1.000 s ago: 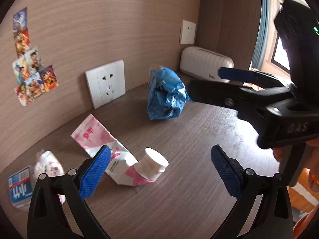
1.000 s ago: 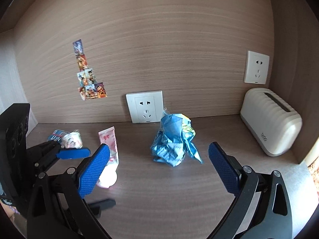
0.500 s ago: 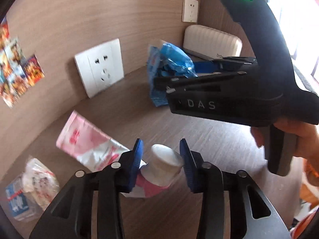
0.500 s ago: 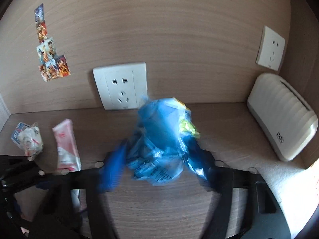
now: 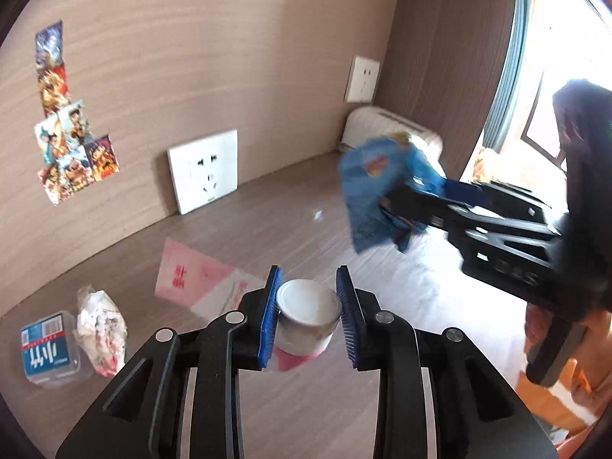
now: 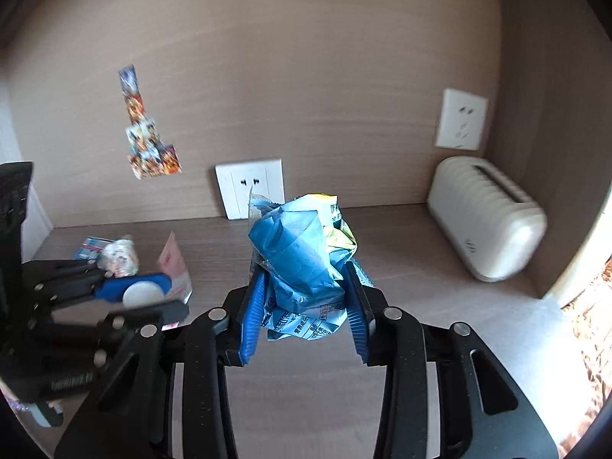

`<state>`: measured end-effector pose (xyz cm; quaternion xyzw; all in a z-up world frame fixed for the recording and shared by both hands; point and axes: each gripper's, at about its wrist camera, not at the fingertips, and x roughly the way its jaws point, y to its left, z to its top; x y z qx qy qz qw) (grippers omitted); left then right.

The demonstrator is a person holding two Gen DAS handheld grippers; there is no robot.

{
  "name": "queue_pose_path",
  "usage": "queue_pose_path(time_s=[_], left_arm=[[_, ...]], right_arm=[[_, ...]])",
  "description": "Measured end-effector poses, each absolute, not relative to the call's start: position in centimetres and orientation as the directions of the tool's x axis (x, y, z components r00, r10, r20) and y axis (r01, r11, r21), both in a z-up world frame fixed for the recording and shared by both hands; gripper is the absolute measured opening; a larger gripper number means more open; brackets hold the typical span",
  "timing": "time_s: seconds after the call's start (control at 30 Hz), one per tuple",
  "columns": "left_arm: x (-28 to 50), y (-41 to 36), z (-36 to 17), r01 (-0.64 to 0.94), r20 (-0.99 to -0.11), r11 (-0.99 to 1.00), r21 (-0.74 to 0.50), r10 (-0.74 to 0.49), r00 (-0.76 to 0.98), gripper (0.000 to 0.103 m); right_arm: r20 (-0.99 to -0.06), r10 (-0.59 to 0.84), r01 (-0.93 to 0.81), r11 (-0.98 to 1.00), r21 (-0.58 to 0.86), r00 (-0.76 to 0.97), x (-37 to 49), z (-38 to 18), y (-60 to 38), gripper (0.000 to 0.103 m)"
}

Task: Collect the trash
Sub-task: 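Carry the white cup and blue bag over the white bin with both tools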

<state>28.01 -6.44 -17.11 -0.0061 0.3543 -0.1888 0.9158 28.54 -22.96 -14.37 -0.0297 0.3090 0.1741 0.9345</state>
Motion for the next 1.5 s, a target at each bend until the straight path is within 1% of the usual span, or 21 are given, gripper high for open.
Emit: queue_pose_path(time_s=[0.23, 0.37, 0.6, 0.83, 1.07, 1.23, 1.5], left_arm=[[24.5, -8.8, -14.2, 0.363, -0.61, 0.922, -0.132, -0.364, 0.703, 0.029], [21.4, -11.6, -12.3, 0.407, -0.597, 0.907, -0.108, -0.387, 0.703, 0.028], [16.5, -18.1, -11.0, 0.51, -0.594, 0.855, -0.097, -0.46, 0.659, 0.029], [11.8, -24.5, -10.7, 0.607, -0.594, 0.789, -0.092, -0.533, 0.602, 0.029], [8.0, -30.1, -11.6, 0.696, -0.608, 0.712, -0.094, -0.595, 0.526, 0.029], [5.4, -34.3, -13.2, 0.765, -0.627, 0.636, -0.096, -0.636, 0.45, 0.029], [1.4, -40.6, -18.2, 0.873, -0.692, 0.473, -0.115, -0.669, 0.272, 0.029]], right_arm=[[-0.542, 0.295, -0.308, 0.949, 0.069, 0.787, 23.0, -11.4, -26.8, 0.04], [-0.515, 0.276, -0.279, 0.957, 0.074, 0.811, 19.1, -9.9, -29.4, 0.04], [-0.504, 0.221, -0.211, 0.974, 0.078, 0.835, 12.6, -8.4, -33.7, 0.04], [-0.506, 0.139, -0.121, 0.99, 0.068, 0.851, 6.4, -8.2, -38.4, 0.04], [-0.51, 0.047, -0.01, 0.997, 0.075, 0.859, 1.1, -8.7, -43.0, 0.04], [-0.529, -0.005, 0.068, 0.993, 0.099, 0.848, -2.1, -10.0, -46.3, 0.04], [-0.593, -0.078, 0.192, 0.973, 0.132, 0.802, -6.3, -14.0, -50.9, 0.041]])
